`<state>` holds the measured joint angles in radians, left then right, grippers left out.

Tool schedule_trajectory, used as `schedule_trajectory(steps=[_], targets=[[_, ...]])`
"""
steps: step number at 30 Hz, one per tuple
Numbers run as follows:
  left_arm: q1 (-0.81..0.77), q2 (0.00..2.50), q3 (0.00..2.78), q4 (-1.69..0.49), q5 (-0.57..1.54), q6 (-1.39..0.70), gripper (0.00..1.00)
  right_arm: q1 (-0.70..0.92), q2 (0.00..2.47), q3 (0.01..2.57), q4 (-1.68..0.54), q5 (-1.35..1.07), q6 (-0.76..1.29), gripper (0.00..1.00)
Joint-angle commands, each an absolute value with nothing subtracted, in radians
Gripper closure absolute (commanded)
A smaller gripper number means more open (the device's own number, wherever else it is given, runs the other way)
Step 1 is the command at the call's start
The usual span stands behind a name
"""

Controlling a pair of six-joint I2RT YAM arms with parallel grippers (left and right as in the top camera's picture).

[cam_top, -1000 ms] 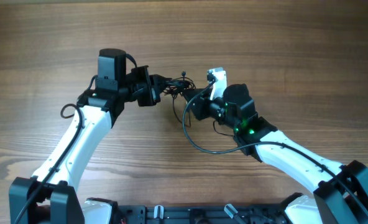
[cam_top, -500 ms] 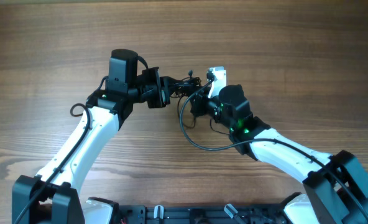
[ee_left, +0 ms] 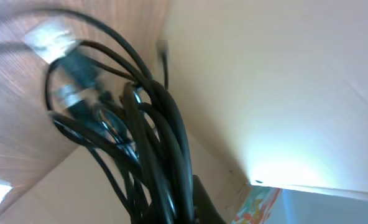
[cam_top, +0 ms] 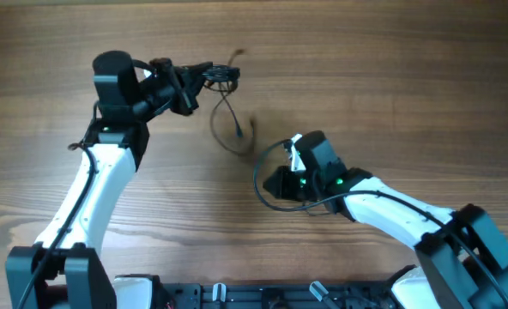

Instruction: Untangle cables

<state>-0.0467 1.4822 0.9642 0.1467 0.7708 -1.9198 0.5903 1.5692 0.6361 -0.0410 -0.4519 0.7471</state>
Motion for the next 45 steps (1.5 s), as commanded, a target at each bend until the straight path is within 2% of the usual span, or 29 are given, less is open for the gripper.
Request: schedule_trajectory(steps=[1, 4, 6, 9, 12, 17, 21, 25, 26, 28, 29, 30, 32, 35, 40, 45], targets=[[-0.057, 1.468, 0.976, 0.142, 0.77, -1.885, 0.96, 0.594, 1.567, 0.649, -0.009, -0.448, 0.757, 0.73], [-0.057, 1.468, 0.976, 0.101, 0.777, -1.885, 0.96, 0.594, 1.567, 0.65, 0.197, -0.453, 0.686, 0.5], [-0.057, 1.468, 0.976, 0.07, 0.778, -1.872, 0.96, 0.594, 1.566, 0.65, 0.358, -0.452, 0.68, 0.44], [-0.057, 1.468, 0.976, 0.021, 0.777, -1.863, 0.96, 0.593, 1.566, 0.65, 0.636, -0.433, 0.657, 0.42], [-0.07, 1.468, 0.976, 0.019, 0.777, -1.866, 0.96, 0.593, 1.567, 0.65, 0.782, -0.433, 0.744, 0.39], [-0.179, 1.468, 0.976, 0.018, 0.75, -1.924, 0.96, 0.595, 1.567, 0.65, 0.799, -0.369, 0.789, 0.42], [-0.245, 1.468, 0.976, 0.018, 0.742, -1.924, 0.96, 0.595, 1.567, 0.65, 0.757, -0.177, 0.789, 0.46], [-0.277, 1.468, 0.976, 0.018, 0.743, -1.927, 0.96, 0.595, 1.567, 0.65, 0.733, -0.11, 0.786, 0.53], [-0.283, 1.468, 0.976, 0.017, 0.743, -1.933, 0.96, 0.595, 1.567, 0.65, 0.725, -0.104, 0.785, 0.5], [-0.284, 1.468, 0.976, 0.017, 0.743, -1.946, 0.96, 0.595, 1.567, 0.65, 0.718, -0.075, 0.784, 0.37], [-0.284, 1.468, 0.976, 0.017, 0.743, -1.946, 0.96, 0.595, 1.567, 0.65, 0.718, -0.047, 0.785, 0.37], [-0.284, 1.468, 0.976, 0.017, 0.744, -1.946, 0.96, 0.595, 1.567, 0.65, 0.717, -0.036, 0.784, 0.41], [-0.284, 1.468, 0.976, 0.018, 0.756, -1.962, 0.96, 0.595, 1.567, 0.65, 0.716, -0.033, 0.757, 0.67], [-0.29, 1.468, 0.976, 0.017, 0.808, -2.028, 0.96, 0.595, 1.567, 0.65, 0.697, -0.033, 0.757, 0.94], [-0.296, 1.468, 0.976, -0.009, 0.835, -2.181, 0.96, 0.595, 1.567, 0.65, 0.654, -0.138, 0.703, 0.96], [-0.166, 1.468, 0.976, -0.028, 0.791, -2.181, 0.96, 0.595, 1.567, 0.649, 0.424, -0.339, 0.703, 0.96]])
